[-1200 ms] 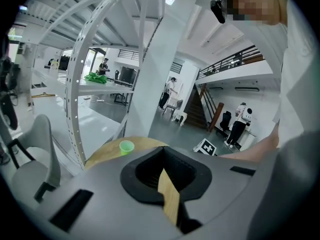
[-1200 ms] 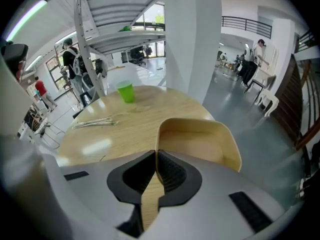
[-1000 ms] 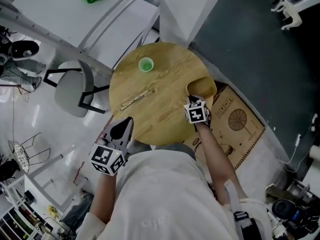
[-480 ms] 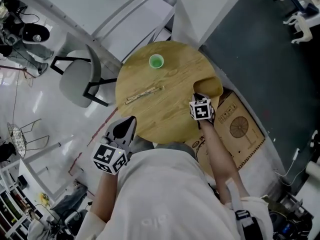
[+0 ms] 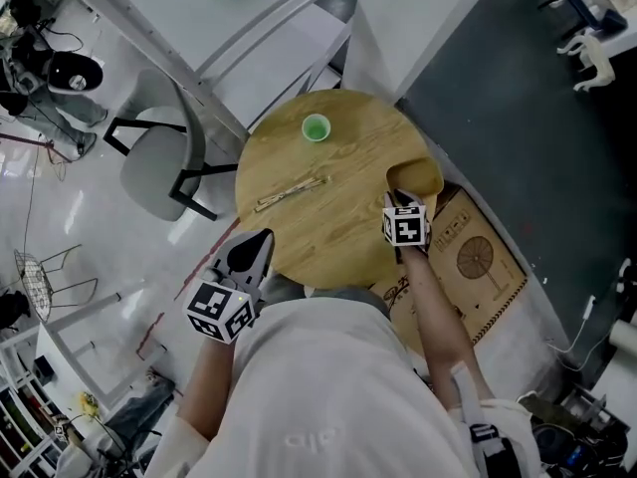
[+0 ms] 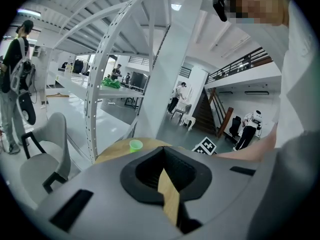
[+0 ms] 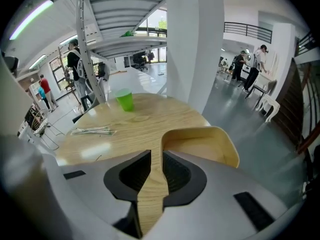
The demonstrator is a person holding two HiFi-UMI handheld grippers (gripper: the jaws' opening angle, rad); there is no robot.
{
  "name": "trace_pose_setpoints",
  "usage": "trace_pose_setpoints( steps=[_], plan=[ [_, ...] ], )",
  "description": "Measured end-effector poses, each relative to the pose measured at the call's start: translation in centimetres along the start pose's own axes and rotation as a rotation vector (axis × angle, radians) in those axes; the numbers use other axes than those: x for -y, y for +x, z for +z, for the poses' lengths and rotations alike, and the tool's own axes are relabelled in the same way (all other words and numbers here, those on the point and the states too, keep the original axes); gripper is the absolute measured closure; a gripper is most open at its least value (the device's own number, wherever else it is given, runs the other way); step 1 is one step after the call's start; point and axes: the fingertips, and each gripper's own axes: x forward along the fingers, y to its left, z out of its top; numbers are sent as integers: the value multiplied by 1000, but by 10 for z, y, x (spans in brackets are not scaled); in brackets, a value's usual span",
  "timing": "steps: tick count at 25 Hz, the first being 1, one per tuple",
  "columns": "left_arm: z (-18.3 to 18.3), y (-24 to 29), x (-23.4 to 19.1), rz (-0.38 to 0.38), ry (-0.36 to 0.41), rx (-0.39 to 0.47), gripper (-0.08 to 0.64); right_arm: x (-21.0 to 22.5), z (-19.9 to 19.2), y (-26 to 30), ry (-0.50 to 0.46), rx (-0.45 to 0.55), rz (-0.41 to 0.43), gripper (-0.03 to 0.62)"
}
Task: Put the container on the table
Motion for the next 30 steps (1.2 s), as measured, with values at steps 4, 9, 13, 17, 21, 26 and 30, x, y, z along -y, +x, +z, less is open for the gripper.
trace_pose_setpoints(
  steps=[4, 9, 13, 17, 21, 26, 30],
  plan=[
    [10, 5, 1, -46, 22, 12, 545, -3, 11, -28, 35, 56, -13, 512],
    [28, 19, -1, -116, 47, 33, 545, -13, 32, -72, 68, 137, -31, 560],
    [42, 35, 3, -176, 71, 42, 546, -24, 48, -111, 80, 204, -37, 566],
    [61, 50, 13, -238, 100, 62, 545, -30, 62, -151, 118, 284, -46, 566],
    [76, 62, 25, -295, 131, 79, 545, -35, 76, -189, 131, 372, -53, 568],
    [88, 73, 38, -359, 164, 90, 545, -38, 89, -232, 132, 483, -76, 568],
    [98, 78, 46, -399, 186, 94, 545, -35, 95, -257, 115, 530, -112, 568]
  ],
)
